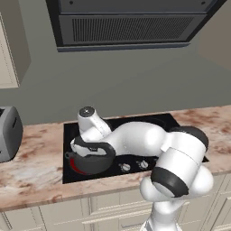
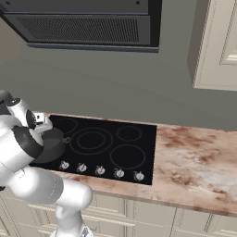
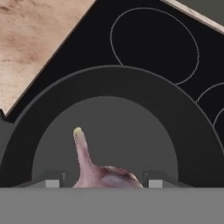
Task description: Turn on the burner for the pot on the stove. Wait thirty seconds for the pot to heat up. Then add the garlic to the pot.
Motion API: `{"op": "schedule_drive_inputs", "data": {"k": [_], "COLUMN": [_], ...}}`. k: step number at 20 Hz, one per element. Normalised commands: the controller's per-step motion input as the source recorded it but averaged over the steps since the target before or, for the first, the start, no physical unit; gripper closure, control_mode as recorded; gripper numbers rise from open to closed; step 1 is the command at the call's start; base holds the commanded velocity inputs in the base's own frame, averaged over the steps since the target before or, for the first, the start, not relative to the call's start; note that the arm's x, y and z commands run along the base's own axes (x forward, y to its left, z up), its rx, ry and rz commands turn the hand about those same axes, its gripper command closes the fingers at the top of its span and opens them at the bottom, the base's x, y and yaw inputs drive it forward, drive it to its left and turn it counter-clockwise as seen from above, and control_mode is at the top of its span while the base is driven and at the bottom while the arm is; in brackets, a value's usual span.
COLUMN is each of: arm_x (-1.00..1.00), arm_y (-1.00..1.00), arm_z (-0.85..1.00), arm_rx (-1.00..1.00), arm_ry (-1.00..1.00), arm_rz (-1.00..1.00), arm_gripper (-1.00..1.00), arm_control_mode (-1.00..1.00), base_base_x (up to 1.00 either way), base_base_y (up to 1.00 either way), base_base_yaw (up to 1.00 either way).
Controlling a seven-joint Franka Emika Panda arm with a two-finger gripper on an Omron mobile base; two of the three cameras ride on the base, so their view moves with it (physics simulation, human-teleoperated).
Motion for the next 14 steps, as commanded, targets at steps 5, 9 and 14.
{"op": "schedule_drive_inputs", "data": {"k": [5, 9, 14], "arm_x": [0.00, 0.00, -0.04], "arm_y": [0.00, -0.03, -0.10], "arm_z": [-0.05, -0.06, -0.16], "arm_rx": [0.00, 0.01, 0.02], "arm_ry": [0.00, 0.00, 0.00], "arm_rz": [0.00, -0.01, -0.02], "arm_gripper": [1.00, 1.00, 1.00], "arm_control_mode": [-1.00, -1.00, -1.00], "base_base_x": [0.00, 0.00, 0.00], "base_base_y": [0.00, 0.00, 0.00], "base_base_yaw": [0.00, 0.00, 0.00]}}
